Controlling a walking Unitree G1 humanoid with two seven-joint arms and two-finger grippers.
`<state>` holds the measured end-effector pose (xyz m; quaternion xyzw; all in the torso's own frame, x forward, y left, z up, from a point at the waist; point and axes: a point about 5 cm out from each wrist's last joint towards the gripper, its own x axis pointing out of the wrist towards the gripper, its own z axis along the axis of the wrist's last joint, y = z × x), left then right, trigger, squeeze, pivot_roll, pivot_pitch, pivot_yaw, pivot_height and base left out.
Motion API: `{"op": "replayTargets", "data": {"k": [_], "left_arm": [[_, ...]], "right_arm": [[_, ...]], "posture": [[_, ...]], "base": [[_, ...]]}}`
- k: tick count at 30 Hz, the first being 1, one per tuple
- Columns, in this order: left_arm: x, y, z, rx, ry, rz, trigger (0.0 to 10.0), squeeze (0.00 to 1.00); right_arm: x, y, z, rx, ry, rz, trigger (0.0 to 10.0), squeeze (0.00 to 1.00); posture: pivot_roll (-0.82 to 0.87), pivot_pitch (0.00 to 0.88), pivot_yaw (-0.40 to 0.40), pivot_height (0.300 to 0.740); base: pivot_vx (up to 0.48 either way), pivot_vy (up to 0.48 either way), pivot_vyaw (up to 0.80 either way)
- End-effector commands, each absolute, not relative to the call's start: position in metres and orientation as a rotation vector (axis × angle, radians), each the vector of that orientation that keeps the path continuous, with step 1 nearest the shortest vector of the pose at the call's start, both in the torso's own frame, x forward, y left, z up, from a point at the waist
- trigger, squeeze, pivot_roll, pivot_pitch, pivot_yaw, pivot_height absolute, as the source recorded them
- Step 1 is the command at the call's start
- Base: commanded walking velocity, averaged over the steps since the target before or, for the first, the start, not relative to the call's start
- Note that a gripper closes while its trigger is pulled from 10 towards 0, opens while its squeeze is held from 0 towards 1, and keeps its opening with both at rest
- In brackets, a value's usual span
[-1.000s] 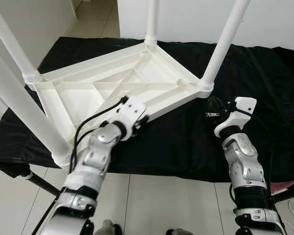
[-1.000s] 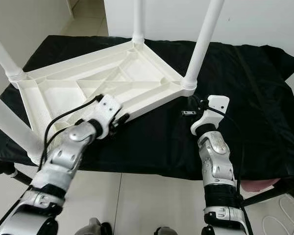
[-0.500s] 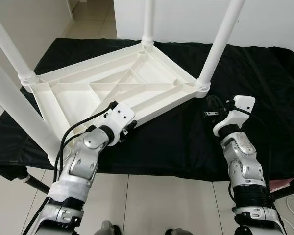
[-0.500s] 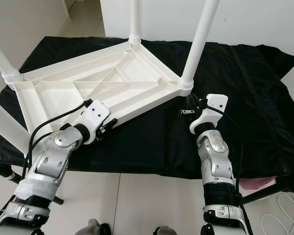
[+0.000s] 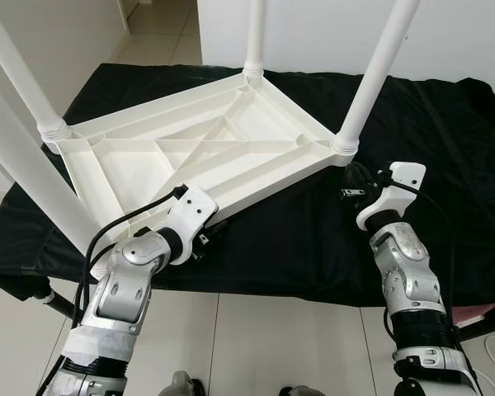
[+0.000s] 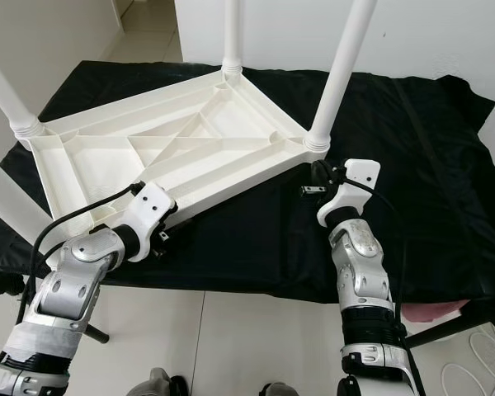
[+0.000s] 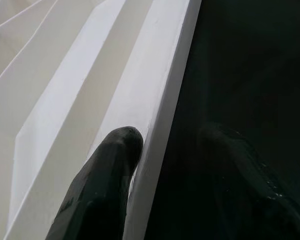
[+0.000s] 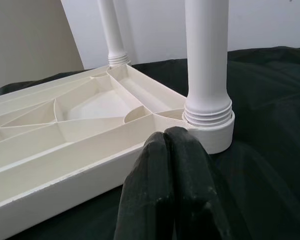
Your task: Building children table
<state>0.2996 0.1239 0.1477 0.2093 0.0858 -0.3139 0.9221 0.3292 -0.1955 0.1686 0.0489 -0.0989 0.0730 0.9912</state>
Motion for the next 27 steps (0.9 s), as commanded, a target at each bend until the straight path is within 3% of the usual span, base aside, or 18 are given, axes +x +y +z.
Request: {"op": "replayTargets", "data": {"k": [1, 11, 12, 14, 15, 27], "left_arm": [[0.298, 0.127, 0.139, 0.441, 0.219, -0.625, 10.0, 0.0], [0.298, 0.132, 0.134, 0.496, 0.254, -0.603, 10.0, 0.0], [0.299, 0.132, 0.134, 0.493, 0.255, -0.601, 3.2, 0.0], [0.299, 0.132, 0.134, 0.493, 0.255, -0.601, 3.2, 0.0], [0.299, 0.131, 0.135, 0.491, 0.253, -0.606, 0.0, 0.0], [0.309, 0.114, 0.146, 0.522, 0.191, -0.645, 0.0, 0.0]], "right_arm": [[0.331, -0.192, 0.17, 0.101, -0.205, 0.165, 10.0, 0.0], [0.332, -0.194, 0.171, 0.1, -0.208, 0.157, 10.0, 0.0], [0.332, -0.194, 0.172, 0.1, -0.21, 0.155, 10.0, 0.0], [0.332, -0.194, 0.172, 0.1, -0.21, 0.155, 10.0, 0.0], [0.332, -0.195, 0.172, 0.101, -0.21, 0.154, 10.0, 0.0], [0.333, -0.196, 0.173, 0.102, -0.214, 0.149, 10.0, 0.0]], "posture": [[-0.09, 0.079, 0.03, 0.74], [-0.09, 0.084, 0.03, 0.74], [-0.09, 0.088, 0.031, 0.74], [-0.09, 0.088, 0.031, 0.74], [-0.09, 0.088, 0.031, 0.74], [-0.1, 0.093, 0.033, 0.74]], "base": [[0.0, 0.0, 0.0], [0.0, 0.0, 0.0], [0.0, 0.0, 0.0], [0.0, 0.0, 0.0], [0.0, 0.0, 0.0], [0.0, 0.0, 0.0]]}}
